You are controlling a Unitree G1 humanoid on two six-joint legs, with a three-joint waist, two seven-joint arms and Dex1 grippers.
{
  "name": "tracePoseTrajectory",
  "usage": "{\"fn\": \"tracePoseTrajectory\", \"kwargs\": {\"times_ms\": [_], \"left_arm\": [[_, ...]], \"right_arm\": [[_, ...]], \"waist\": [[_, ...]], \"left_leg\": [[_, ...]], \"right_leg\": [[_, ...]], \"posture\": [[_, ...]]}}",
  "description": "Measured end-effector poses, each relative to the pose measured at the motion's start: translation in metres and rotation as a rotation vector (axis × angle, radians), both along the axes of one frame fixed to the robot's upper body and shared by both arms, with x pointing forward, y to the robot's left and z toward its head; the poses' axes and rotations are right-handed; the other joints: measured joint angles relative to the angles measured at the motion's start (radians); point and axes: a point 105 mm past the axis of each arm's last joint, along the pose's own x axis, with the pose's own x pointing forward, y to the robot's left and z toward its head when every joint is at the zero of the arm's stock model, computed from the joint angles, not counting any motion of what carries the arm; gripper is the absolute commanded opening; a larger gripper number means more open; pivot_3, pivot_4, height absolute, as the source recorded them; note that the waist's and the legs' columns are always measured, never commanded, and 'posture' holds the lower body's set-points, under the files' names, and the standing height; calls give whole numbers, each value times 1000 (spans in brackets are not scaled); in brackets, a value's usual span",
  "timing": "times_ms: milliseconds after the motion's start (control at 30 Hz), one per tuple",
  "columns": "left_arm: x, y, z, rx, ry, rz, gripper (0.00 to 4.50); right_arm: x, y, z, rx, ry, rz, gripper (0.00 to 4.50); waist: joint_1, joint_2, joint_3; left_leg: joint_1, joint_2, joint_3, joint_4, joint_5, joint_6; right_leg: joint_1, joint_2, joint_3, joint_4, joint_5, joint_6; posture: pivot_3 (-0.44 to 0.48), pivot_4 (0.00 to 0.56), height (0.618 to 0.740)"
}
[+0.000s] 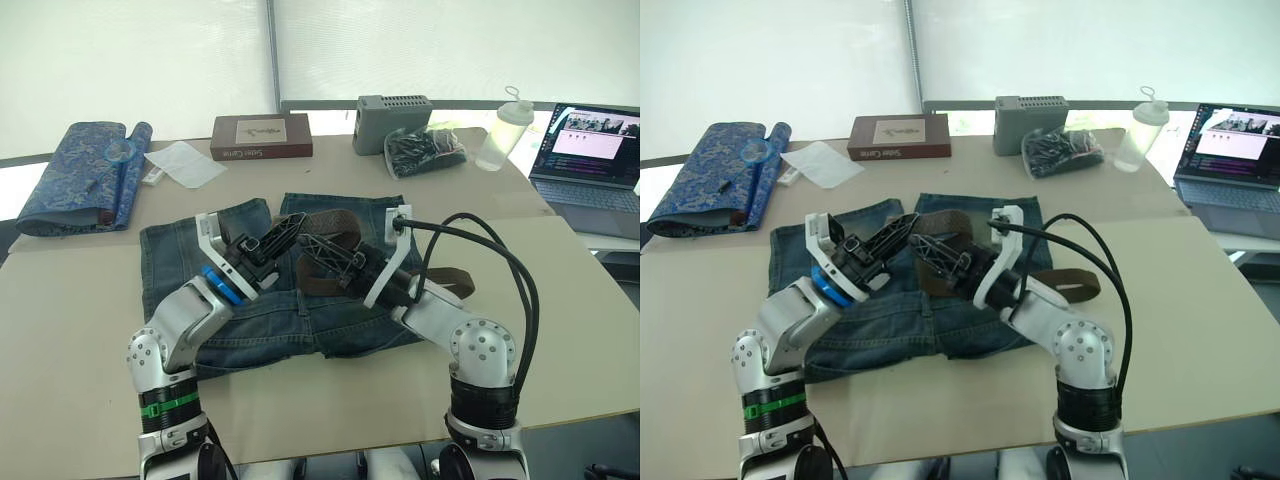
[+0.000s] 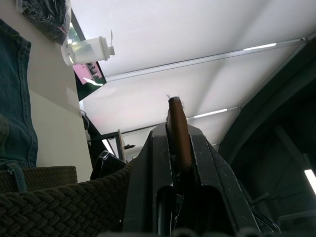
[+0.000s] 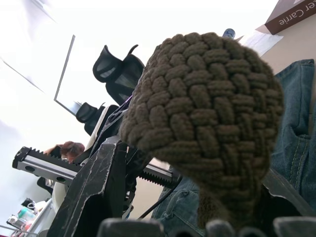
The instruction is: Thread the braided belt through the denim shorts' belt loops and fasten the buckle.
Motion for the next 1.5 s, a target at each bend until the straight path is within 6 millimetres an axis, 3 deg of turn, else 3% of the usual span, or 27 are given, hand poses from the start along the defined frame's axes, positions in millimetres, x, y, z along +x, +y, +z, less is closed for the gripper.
{"fn": "tracePoseTrajectory", "kwargs": {"times_ms": [67, 167, 233, 300, 367, 467, 567, 733, 900, 1333, 1500], "left_arm": [[4, -1, 5, -46, 13, 20, 0], [9, 1, 16, -72, 3, 48, 0], [9, 4, 17, -72, 4, 63, 0], [10, 3, 16, -67, 12, 61, 0], [9, 2, 16, -66, 14, 57, 0], [9, 0, 15, -63, 12, 50, 0], [7, -3, 14, -52, 5, 27, 0], [3, -10, 14, -38, -20, -14, 0], [1, -8, 12, -37, -28, -18, 0], [-3, 0, 11, -28, -60, -22, 0], [0, 3, -5, -8, -1, -15, 0]], "right_arm": [[1, -5, -4, -66, -19, -12, 2938], [5, -28, -29, -297, -43, -82, 2938], [2, -43, -40, -350, -32, -98, 2938], [-7, -53, -38, -375, -60, -65, 2938], [-21, -58, -21, -353, -130, -4, 2938], [-37, -48, 2, -275, -202, 83, 2938], [-31, -31, 13, -208, -203, 76, 2938], [-11, -7, 3, -151, -75, 9, 2938], [3, -9, 10, -43, -12, -74, 2938], [-5, -7, 15, 31, 30, 8, 2938], [-7, -20, 34, 113, -25, -15, 2938]], "waist": [[7, 0, 0], [18, 0, 0], [20, 0, 0], [21, 0, 0], [21, 0, 0], [20, 0, 0], [21, 0, 0], [29, 0, 0], [23, 0, 0], [20, 0, 0], [20, 0, 0]], "left_leg": [[0, 0, 0, 0, 0, 0], [0, -1, 0, 1, 0, 0], [0, 0, 0, 1, 1, -1], [-1, 0, 0, 1, 0, -1], [-1, 0, 0, 1, -1, 1], [1, 1, 0, 1, -2, 3], [1, 2, 0, 1, -1, 2], [-1, -1, 0, 1, 3, -4], [-1, -1, 0, 1, 2, -3], [0, 0, 0, 1, 0, 1], [0, 0, 0, 1, 0, 1]], "right_leg": [[1, -1, -1, -1, 0, 0], [1, -1, -1, -1, 0, 0], [1, 0, -1, -1, 0, 0], [1, -1, -1, -1, 0, 0], [1, -1, -1, -2, 0, 1], [3, 0, -1, -1, 0, 0], [3, 0, -1, -1, 0, 0], [1, -1, -1, -1, 0, 0], [1, -1, 0, -2, 1, 1], [1, 0, 0, -1, 1, 0], [1, 1, 0, -1, 1, 0]], "posture": [[0, 150, 740], [0, 150, 740], [0, 150, 740], [0, 150, 740], [0, 150, 740], [0, 150, 740], [0, 150, 740], [0, 150, 740], [0, 150, 740], [0, 150, 740], [0, 150, 740]]}}
